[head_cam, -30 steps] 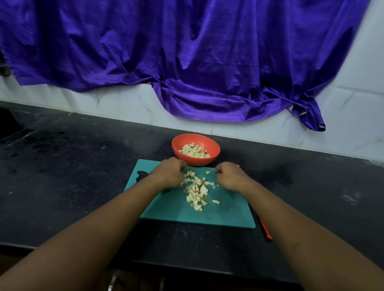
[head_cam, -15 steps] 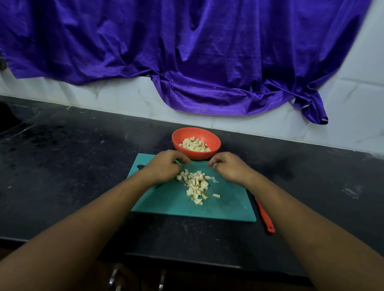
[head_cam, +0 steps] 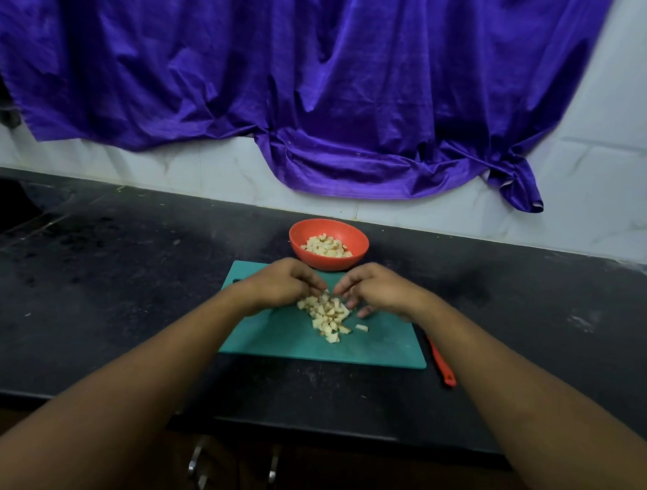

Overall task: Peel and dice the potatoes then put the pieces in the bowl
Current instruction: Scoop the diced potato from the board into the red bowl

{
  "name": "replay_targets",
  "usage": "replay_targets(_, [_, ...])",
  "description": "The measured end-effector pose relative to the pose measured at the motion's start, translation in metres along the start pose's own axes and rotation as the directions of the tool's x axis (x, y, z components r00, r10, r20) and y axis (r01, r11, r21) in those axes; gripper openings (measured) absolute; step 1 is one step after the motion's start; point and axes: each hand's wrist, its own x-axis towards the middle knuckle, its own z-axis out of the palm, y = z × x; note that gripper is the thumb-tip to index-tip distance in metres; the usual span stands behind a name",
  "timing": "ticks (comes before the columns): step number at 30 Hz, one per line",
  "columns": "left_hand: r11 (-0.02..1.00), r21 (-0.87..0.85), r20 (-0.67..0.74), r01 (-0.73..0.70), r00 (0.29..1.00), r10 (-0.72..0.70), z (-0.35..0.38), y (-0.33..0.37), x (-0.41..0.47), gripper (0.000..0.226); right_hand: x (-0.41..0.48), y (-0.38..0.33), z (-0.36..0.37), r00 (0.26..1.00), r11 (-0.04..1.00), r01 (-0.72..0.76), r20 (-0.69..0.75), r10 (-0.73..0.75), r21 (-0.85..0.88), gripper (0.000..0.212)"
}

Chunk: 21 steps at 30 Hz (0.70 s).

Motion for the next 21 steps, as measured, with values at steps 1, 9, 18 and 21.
replay_targets(1, [1.000,-0.008,-0.008,-0.009,1.000,0.009,-0.004,-0.001,-0.002,0.031,-0.004,0.001,-0.007,1.000,0.998,0.017,0.000,-0.017,0.053,0.030])
replay_targets(9, [0.855,0.481,0.093,0.196,0.958,-0.273,-0.005,0.005,-0.005,0.085,-0.029,0.011,-0.017,0.959,0.962,-0.228,0.135,0.249,-0.150,0.053])
replay_targets(18, [0.825,0.530,0.003,0.195,0.973,-0.232,0.023,0.019,0.009,0.075,-0.011,-0.009,0.027,0.984,0.986,-0.168,-0.063,0.167,-0.011,0.041])
replay_targets(21, [0.852,0.489,-0.007,0.186,0.978,-0.209,0.017,0.013,0.007,0.079,-0.013,-0.010,0.018,0.986,0.985,-0.165,-0.019,0.167,0.057,0.054])
